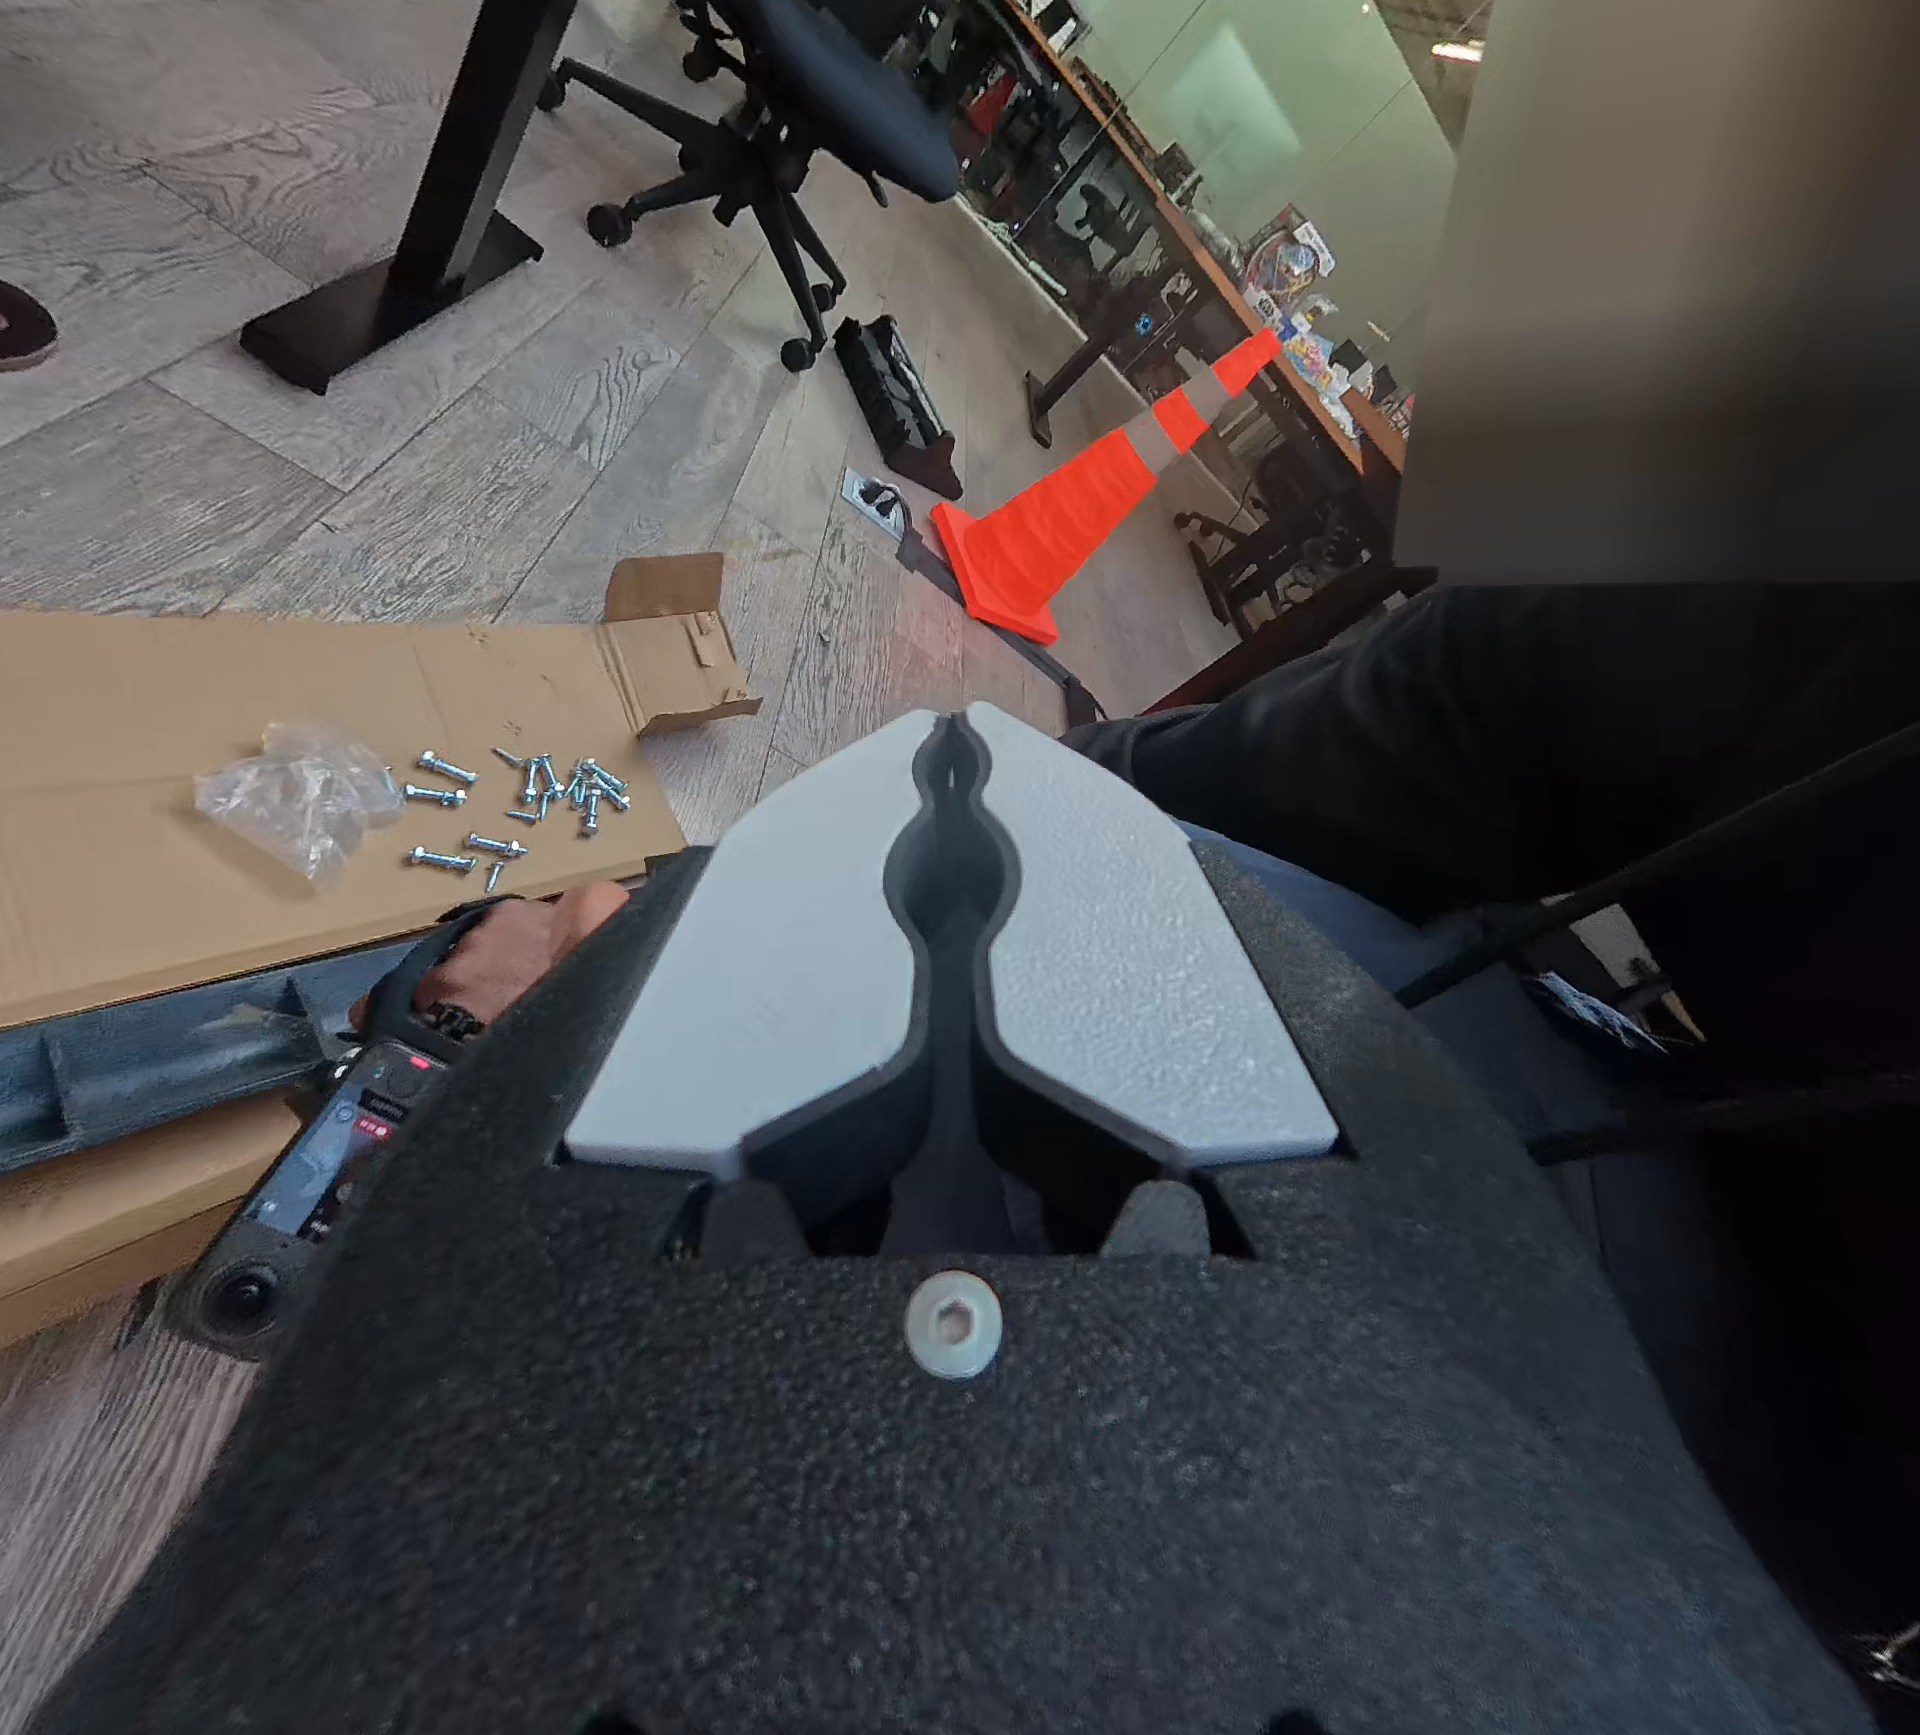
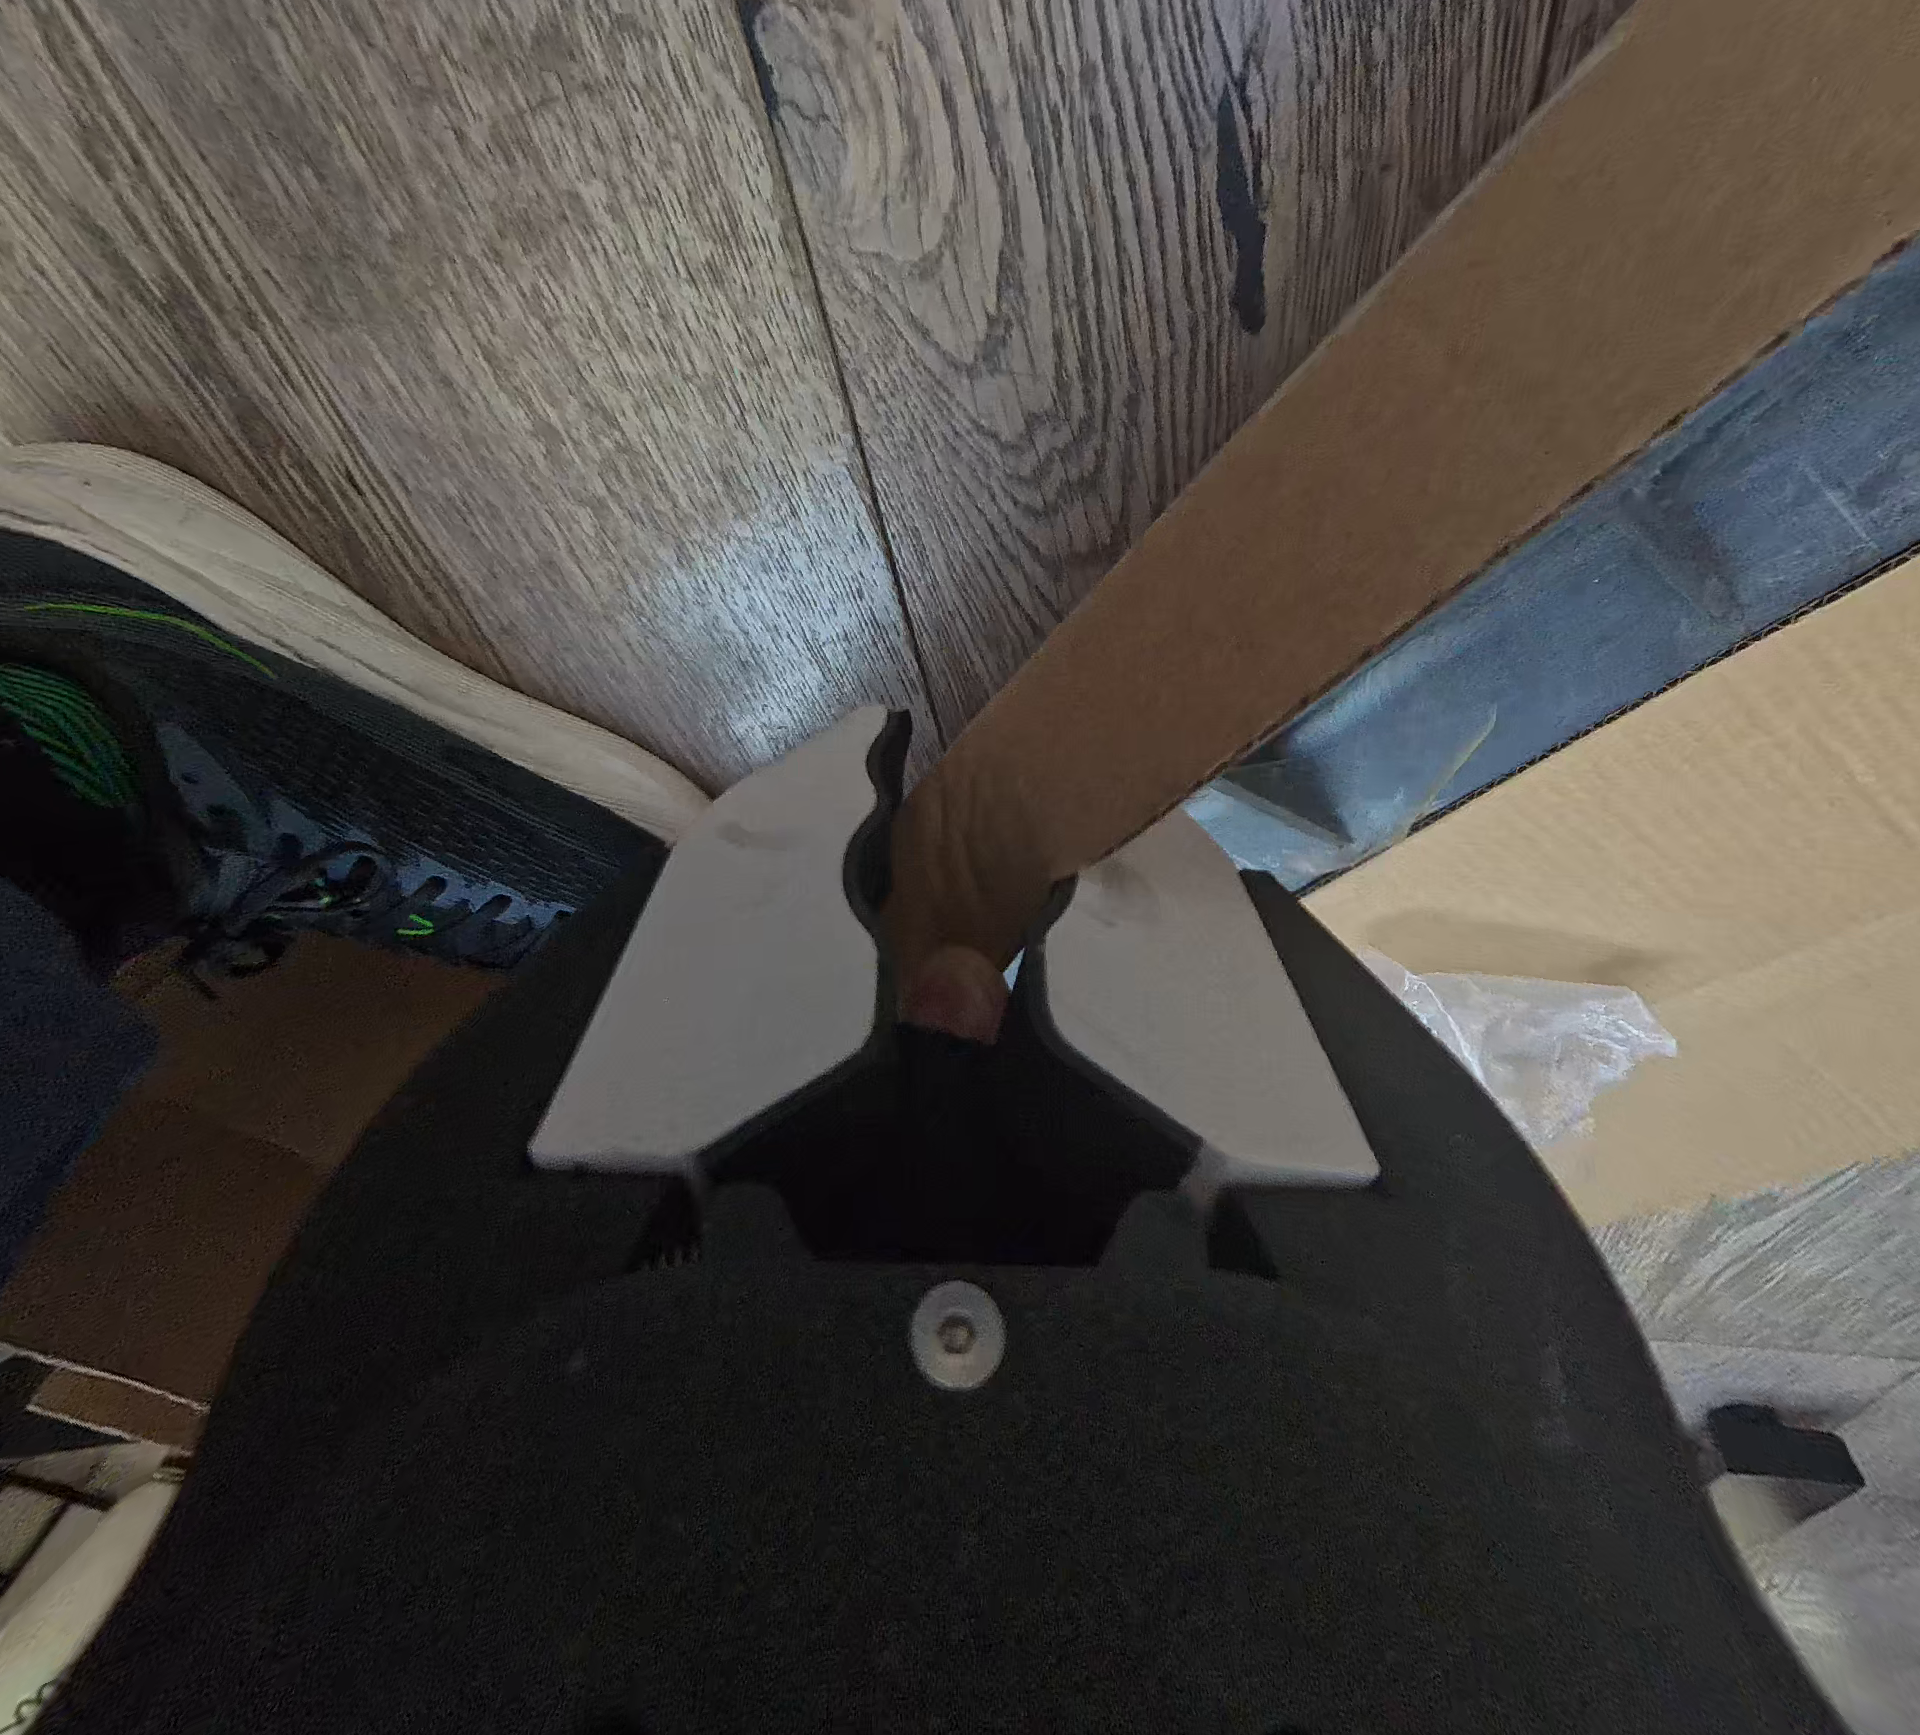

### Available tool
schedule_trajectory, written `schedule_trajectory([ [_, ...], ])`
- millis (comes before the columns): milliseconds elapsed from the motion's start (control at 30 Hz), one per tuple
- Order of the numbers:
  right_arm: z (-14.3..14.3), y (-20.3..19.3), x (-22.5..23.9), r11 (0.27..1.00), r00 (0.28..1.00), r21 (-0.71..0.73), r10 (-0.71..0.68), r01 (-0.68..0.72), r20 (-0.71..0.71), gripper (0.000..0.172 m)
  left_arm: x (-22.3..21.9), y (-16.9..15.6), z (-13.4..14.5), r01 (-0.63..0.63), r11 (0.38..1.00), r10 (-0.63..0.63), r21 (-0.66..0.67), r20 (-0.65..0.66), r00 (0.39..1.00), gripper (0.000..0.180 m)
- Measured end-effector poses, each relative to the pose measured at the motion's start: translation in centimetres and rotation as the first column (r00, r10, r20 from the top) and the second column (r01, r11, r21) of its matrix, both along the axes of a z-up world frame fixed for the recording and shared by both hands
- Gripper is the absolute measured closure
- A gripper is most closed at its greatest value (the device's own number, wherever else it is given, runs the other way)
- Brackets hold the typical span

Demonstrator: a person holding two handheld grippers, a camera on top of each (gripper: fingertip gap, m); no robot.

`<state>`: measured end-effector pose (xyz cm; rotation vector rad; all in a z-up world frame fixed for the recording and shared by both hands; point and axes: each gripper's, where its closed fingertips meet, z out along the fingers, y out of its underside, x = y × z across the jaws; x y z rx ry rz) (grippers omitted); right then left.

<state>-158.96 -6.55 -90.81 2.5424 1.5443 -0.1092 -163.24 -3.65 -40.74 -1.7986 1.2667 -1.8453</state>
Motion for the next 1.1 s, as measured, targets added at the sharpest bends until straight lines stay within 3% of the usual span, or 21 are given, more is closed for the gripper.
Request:
schedule_trajectory([
  [100,0.1,1.0,-1.7,0.998,0.998,-0.023,0.058,-0.058,-0.012,0.154,-0.6,1.4,-0.1,-0.001,0.992,0.003,-0.124,0.017,1.000,0.180],
  [200,-0.1,2.8,-3.8,0.992,0.993,-0.035,0.117,-0.117,-0.013,0.154,-2.7,3.5,-1.6,-0.039,0.997,0.036,-0.073,-0.038,0.999,0.180],
  [433,-0.8,9.0,-9.5,0.974,0.976,-0.069,0.217,-0.217,-0.008,0.151,-8.0,8.5,-2.2,-0.173,0.977,0.168,-0.125,-0.050,0.985,0.180],
  [500,-1.3,8.4,-10.6,0.952,0.964,-0.157,0.265,-0.263,-0.011,0.149,-9.2,9.4,-2.0,-0.201,0.970,0.197,-0.136,-0.041,0.980,0.180],
  [600,-2.1,7.6,-11.5,0.926,0.936,-0.170,0.349,-0.337,0.041,0.145,-10.5,10.2,-1.4,-0.219,0.963,0.220,-0.154,-0.016,0.975,0.180],
  [767,-2.4,7.3,-12.0,0.956,0.969,-0.182,0.243,-0.231,0.047,0.138,-12.3,10.7,-1.8,-0.234,0.959,0.232,-0.158,-0.027,0.972,0.180],
  [800,-2.3,7.4,-12.4,0.970,0.984,-0.173,0.177,-0.171,0.022,0.131,-12.5,10.8,-1.8,-0.238,0.958,0.236,-0.159,-0.028,0.971,0.180],
  [933,-1.4,7.5,-13.2,0.974,0.990,-0.186,-0.139,0.131,-0.031,0.070,-13.2,11.2,-1.6,-0.251,0.954,0.252,-0.164,-0.016,0.968,0.180],
  [1033,-2.2,7.1,-12.2,0.976,0.987,-0.151,-0.156,0.159,0.026,0.038,-13.3,11.1,-1.4,-0.250,0.953,0.252,-0.171,-0.008,0.968,0.180],
  [1100,-3.4,6.8,-11.5,0.982,0.990,-0.140,-0.113,0.123,0.080,0.028,-13.4,10.8,-1.4,-0.248,0.953,0.250,-0.173,-0.007,0.968,0.180],
])
